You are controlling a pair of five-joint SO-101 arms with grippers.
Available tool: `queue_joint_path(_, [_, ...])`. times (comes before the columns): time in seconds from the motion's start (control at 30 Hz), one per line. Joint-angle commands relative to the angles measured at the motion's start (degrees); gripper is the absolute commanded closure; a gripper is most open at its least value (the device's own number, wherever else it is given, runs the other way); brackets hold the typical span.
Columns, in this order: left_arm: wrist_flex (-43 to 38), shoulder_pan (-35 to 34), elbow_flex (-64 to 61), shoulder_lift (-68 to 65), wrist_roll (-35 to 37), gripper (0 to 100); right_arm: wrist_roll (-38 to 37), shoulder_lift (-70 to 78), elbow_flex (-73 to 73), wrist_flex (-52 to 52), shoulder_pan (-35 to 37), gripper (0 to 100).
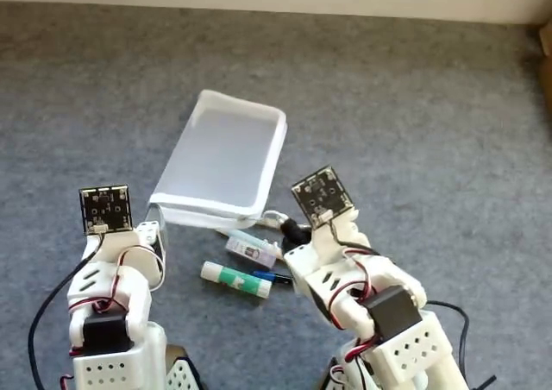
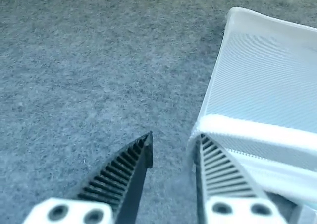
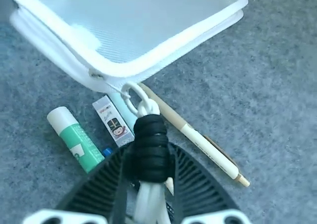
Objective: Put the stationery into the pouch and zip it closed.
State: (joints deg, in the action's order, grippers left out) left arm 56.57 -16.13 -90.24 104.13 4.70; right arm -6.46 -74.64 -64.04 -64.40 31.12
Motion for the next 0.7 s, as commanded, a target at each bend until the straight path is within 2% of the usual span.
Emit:
queue_joint_path(0.0, [-1.14, 0.48, 1.63, 0.57, 0.62, 78, -1.67, -1.36, 4.97, -1.89, 2.42, 99.4])
queue_joint_path(0.1, [-1.41, 2.15, -0.13, 0.57, 0.62, 68, -2.46, -1.36, 6.11, -3.82, 2.77, 99.4])
queue_joint_path(0.17, [-1.41, 2.86, -0.66, 0.57, 0.62, 65, -2.46, -1.36, 7.16, -4.79, 2.77, 99.4])
queue_joint_path(0.43, [-2.99, 7.25, -2.59, 0.48, 0.18, 66, -2.90, -1.36, 12.18, -10.15, 2.95, 99.4])
queue_joint_path(0.67, [-8.97, 9.71, -6.64, 0.48, -1.93, 66, -5.71, -1.36, 12.44, -13.05, 9.71, 99.3])
